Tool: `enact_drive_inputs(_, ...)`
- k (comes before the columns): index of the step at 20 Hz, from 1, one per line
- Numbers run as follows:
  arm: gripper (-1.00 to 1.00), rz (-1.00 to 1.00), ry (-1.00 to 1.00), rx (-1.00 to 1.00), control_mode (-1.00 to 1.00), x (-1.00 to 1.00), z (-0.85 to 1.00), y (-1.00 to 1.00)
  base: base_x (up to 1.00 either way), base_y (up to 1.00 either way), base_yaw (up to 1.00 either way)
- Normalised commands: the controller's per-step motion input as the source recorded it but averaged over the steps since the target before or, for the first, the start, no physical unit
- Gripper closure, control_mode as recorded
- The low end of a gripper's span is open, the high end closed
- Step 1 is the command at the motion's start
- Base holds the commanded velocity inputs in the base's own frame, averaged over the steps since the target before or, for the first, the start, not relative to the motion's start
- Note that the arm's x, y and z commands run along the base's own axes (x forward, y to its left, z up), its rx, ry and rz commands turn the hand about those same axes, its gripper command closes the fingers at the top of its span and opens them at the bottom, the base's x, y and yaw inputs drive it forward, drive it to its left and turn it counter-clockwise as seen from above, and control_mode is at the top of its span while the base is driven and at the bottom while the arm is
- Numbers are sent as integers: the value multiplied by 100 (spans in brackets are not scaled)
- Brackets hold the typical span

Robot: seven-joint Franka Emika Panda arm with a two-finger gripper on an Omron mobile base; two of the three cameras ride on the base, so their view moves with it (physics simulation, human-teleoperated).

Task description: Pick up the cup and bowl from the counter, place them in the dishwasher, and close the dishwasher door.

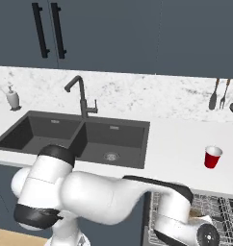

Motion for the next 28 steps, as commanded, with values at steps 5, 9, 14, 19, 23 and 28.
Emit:
enact_drive_inputs(5,100,0,7,0,-100,47,4,0,0,0,0)
enact_drive_inputs(9,100,0,9,0,-100,2,0,2,0,0,0)
enact_drive_inputs(14,100,0,9,0,-100,22,-4,4,0,0,0)
enact_drive_inputs(19,100,0,16,0,-100,16,-16,5,0,0,0)
enact_drive_inputs(23,100,0,22,0,-100,0,-26,0,0,0,0)
enact_drive_inputs(28,100,0,24,0,-100,6,-39,0,0,0,0)
